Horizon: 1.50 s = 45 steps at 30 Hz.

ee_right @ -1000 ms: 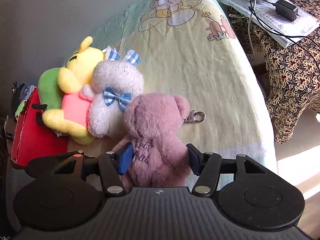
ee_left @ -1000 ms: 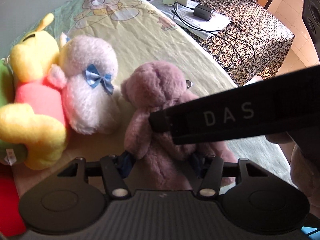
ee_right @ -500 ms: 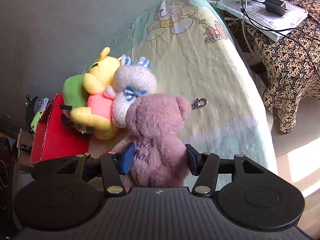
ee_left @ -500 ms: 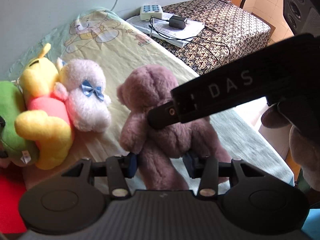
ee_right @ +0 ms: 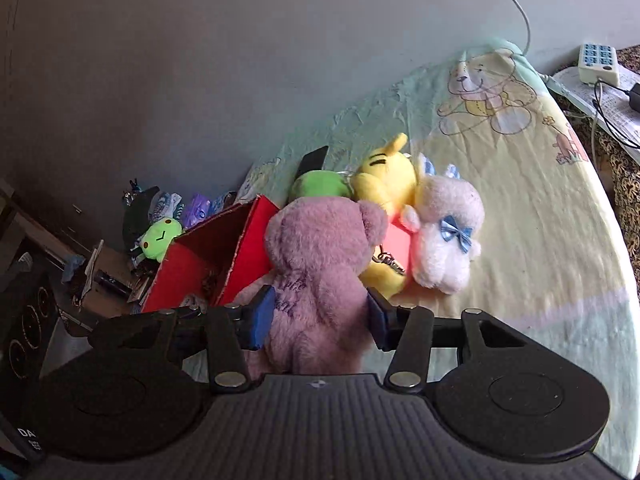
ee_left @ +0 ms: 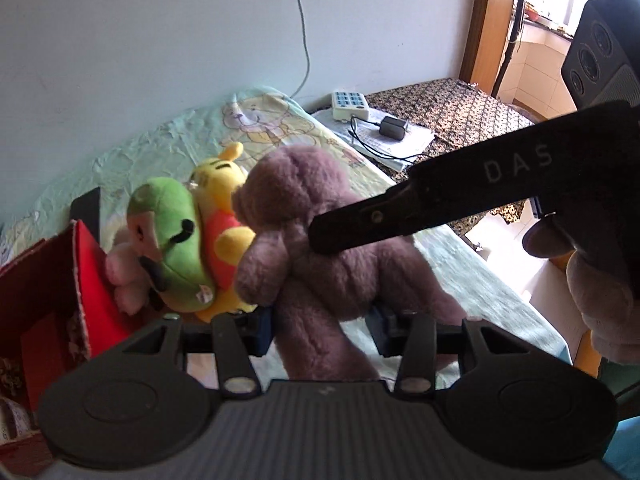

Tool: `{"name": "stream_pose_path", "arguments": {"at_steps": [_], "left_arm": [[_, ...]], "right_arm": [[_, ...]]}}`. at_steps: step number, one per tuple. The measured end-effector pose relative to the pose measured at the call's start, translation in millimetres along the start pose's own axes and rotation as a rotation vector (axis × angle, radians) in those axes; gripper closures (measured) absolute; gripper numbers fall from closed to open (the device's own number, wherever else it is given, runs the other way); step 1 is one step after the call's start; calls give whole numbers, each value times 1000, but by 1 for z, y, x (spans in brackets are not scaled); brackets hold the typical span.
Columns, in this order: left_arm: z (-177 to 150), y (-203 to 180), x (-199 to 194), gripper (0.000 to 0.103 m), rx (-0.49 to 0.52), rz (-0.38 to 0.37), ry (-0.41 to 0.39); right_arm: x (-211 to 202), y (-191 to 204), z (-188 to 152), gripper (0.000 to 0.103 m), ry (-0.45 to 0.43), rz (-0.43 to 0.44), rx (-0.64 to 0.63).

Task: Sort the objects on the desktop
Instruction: 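Lift the pink teddy bear and carry it over the red box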

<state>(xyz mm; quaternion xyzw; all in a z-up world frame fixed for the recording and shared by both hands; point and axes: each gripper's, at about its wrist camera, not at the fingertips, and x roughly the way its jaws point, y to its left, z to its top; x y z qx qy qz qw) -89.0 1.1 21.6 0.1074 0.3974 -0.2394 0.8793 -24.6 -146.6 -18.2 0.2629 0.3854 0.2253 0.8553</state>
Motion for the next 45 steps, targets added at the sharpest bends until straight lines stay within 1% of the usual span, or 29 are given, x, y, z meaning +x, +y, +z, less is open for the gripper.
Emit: {"name": "stream_pose_path", "arguments": {"at_steps": [3,6,8,10,14,17,21,24,26,28,31,33,37,40,43,45], "left_arm": [[-1,33,-30,58,-1,46,-61],[-3,73,-55,58,-3,105,-103],[-8,100,-68,58,-4,150,-115],[-14,129,-77,58,-3,192,-108],[-32,185,-80,58,-11,269,-58],[-48,221,-75,57,-19,302,1],[-74,265,-66,56,-13,333,93],[-88,289,-54,56,8,351,157],[-97,297,-48,56,19,359,193],[-103,309,-41,55,26,374,223],[-110,319,-35,56,23,381,252],[-112,322,-35,56,32,386,249],[-115,322,-37,57,48,386,239],[-118,325,-40,57,26,371,242],[-124,330,-45,57,-4,349,236],[-125,330,-46,57,-11,351,230]], "right_arm": [[19,37,15,52,-26,37,-48],[44,74,27,52,-46,76,-93],[68,99,31,52,-55,93,-118],[93,122,32,52,-51,107,-130],[148,156,26,52,-8,133,-96],[190,174,20,52,36,139,-50],[237,191,8,55,86,120,39],[259,199,0,57,117,93,94],[272,201,-6,60,134,72,124],[282,201,-7,70,152,55,147],[297,201,-10,78,194,49,177],[308,202,-14,77,228,21,178],[313,202,-15,77,240,16,180],[310,200,-17,76,270,23,207],[310,201,-20,76,282,15,186],[313,199,-17,76,289,17,187]]}}
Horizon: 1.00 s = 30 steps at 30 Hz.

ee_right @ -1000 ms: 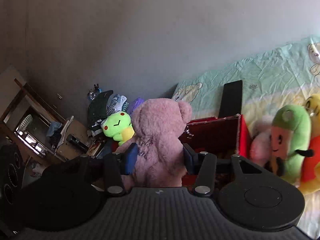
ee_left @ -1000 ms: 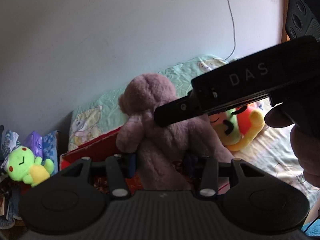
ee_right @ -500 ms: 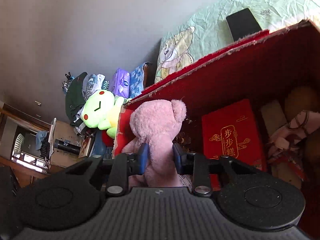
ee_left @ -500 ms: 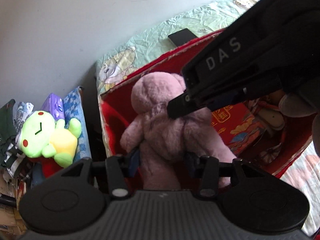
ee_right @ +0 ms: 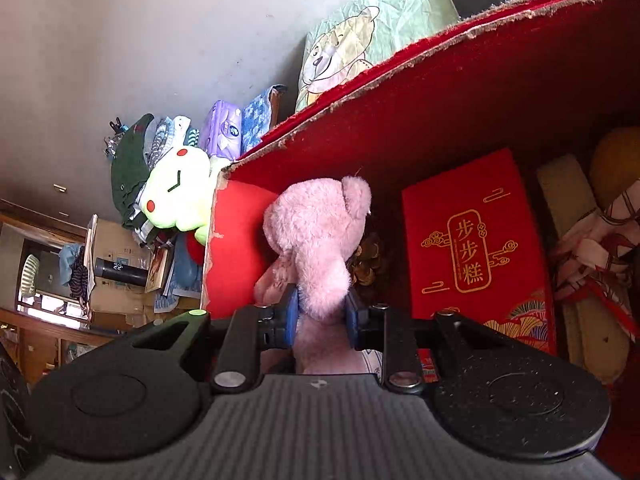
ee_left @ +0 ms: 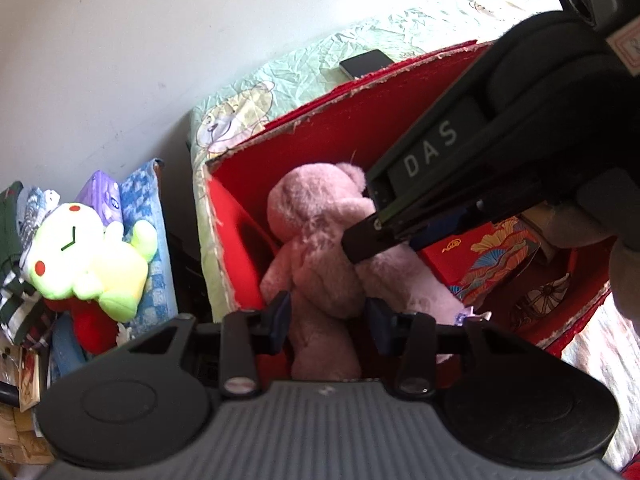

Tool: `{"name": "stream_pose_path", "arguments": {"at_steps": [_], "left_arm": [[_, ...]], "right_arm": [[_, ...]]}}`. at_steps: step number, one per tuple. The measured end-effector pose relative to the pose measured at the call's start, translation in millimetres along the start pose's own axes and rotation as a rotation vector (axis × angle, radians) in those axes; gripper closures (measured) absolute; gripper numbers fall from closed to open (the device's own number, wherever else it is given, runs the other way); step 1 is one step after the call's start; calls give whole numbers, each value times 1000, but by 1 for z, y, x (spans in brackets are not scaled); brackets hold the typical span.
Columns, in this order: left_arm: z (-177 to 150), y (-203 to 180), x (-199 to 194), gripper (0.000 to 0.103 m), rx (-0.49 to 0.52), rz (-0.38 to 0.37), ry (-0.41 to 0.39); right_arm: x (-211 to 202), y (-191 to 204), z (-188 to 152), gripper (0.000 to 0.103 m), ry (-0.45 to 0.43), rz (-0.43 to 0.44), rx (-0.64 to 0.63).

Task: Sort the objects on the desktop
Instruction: 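Lift the pink teddy bear and carry it over the red box, then lower the teddy bear into the red box and open the right tool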

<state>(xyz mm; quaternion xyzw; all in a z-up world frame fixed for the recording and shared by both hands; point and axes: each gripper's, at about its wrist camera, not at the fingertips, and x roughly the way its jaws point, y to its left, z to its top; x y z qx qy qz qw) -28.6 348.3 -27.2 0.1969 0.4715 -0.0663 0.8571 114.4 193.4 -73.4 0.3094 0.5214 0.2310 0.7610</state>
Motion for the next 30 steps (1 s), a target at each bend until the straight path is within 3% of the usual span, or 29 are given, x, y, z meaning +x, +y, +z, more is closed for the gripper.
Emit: {"name": "stream_pose_path", "arguments": {"at_steps": [7,19,30], "left_arm": [[5,7,0,56,-72,-11,23],[11,7,-33,50,-123,35,-36],[22,0,-32,47,-167,92,-47]], "right_arm": [[-11,-5,4,67,22,28,-15],[-27,4,-3,67,-31,6,-67],[-49,3,-11,68,-110,-93,-139]]}}
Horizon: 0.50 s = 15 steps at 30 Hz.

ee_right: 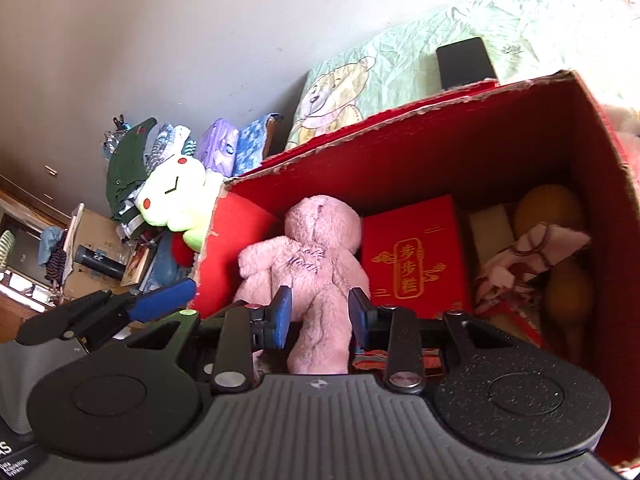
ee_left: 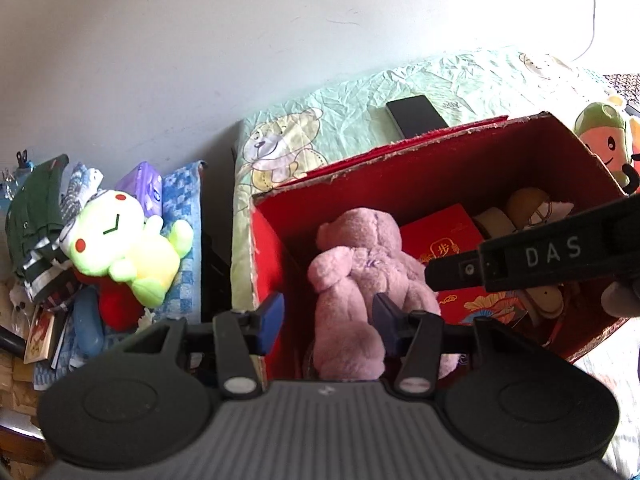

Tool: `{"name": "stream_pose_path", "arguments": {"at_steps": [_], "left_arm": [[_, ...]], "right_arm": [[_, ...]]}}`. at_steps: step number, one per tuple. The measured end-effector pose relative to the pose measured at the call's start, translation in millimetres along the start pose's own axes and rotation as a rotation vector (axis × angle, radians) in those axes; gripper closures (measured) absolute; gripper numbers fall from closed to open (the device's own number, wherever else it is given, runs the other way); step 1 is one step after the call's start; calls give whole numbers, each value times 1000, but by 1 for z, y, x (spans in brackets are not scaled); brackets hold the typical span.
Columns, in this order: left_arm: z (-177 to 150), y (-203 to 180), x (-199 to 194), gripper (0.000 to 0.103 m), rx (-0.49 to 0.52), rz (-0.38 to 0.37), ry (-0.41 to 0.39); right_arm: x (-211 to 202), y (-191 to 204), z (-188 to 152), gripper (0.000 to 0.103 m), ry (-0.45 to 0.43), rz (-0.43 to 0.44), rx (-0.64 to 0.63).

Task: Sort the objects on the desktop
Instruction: 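Lower the teddy bear into the red box and open the right tool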

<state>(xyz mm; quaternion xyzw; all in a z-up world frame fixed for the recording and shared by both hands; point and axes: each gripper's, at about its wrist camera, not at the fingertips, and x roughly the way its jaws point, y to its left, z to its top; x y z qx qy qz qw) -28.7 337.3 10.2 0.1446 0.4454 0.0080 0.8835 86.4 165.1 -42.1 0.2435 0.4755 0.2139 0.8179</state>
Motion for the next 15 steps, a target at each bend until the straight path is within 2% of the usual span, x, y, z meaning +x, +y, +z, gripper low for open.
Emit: {"name": "stream_pose_path", "arguments": {"at_steps": [5,11,15], "left_arm": [[3,-8,2,43,-15,2,18],[7,-13,5,42,-56,2,38],[9,-20,3,42,-64,8,30]], "right_arm": [[-9,-11,-4,68,-11,-16,17],[-24,-15,-7,68,-47,-34,7],[-36,-12,-7,68,-79,-89,-43]]}}
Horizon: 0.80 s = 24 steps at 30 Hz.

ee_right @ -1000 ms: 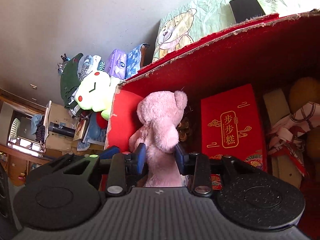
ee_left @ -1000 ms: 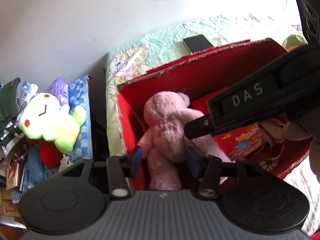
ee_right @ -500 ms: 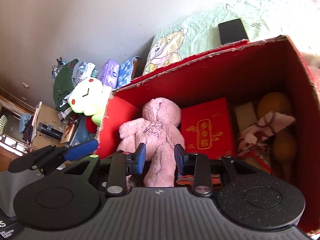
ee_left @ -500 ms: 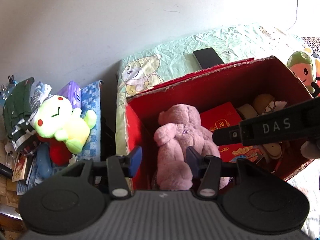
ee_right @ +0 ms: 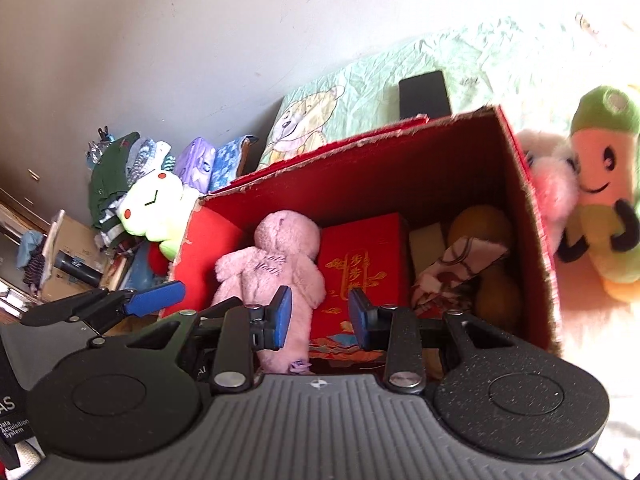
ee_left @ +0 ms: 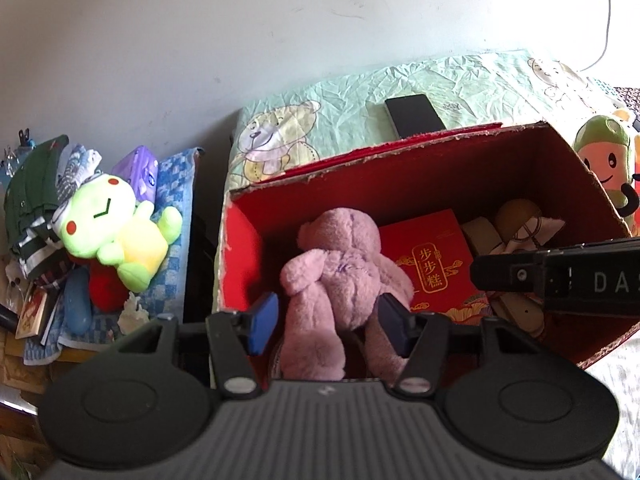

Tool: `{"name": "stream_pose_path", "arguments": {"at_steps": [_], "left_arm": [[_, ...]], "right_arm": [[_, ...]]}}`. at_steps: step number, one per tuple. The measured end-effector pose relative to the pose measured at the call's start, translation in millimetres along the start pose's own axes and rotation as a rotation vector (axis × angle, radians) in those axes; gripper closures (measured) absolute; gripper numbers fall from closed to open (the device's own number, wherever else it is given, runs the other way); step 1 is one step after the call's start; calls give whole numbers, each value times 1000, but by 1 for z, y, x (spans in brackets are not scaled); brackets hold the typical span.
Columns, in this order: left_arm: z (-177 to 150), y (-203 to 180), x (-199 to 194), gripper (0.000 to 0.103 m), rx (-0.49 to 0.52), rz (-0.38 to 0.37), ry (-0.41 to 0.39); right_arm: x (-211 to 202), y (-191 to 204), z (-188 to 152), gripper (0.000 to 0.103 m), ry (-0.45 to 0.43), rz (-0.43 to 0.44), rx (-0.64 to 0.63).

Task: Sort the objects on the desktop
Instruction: 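Lower the teddy bear into the red box and open the right tool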

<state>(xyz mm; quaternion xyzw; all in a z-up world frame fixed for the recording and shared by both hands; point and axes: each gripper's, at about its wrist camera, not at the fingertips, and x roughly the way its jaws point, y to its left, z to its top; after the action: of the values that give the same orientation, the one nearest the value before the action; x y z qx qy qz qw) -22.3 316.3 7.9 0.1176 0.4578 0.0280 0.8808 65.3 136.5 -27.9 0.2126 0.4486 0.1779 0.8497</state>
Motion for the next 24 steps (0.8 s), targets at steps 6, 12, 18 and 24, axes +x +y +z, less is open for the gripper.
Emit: {"name": "stream_pose_path", "arguments": {"at_steps": [6,12,18,24], "left_arm": [[1,-10,-3,35,-15,12,-7],[0,-18,-6,27,-22,27,-13],[1,-21,-4,17,-51,14,-1],[-1,-24,-2,17,-62,7,14]], "right_arm": [[-11,0,-1,68,-33,-56,-46],[-17,-3,-3,67,-41,-114,-47],[-18,-8,-5,67,-30,-160,-35],[-18,-8,-7,67,-10,-160,-32]]}}
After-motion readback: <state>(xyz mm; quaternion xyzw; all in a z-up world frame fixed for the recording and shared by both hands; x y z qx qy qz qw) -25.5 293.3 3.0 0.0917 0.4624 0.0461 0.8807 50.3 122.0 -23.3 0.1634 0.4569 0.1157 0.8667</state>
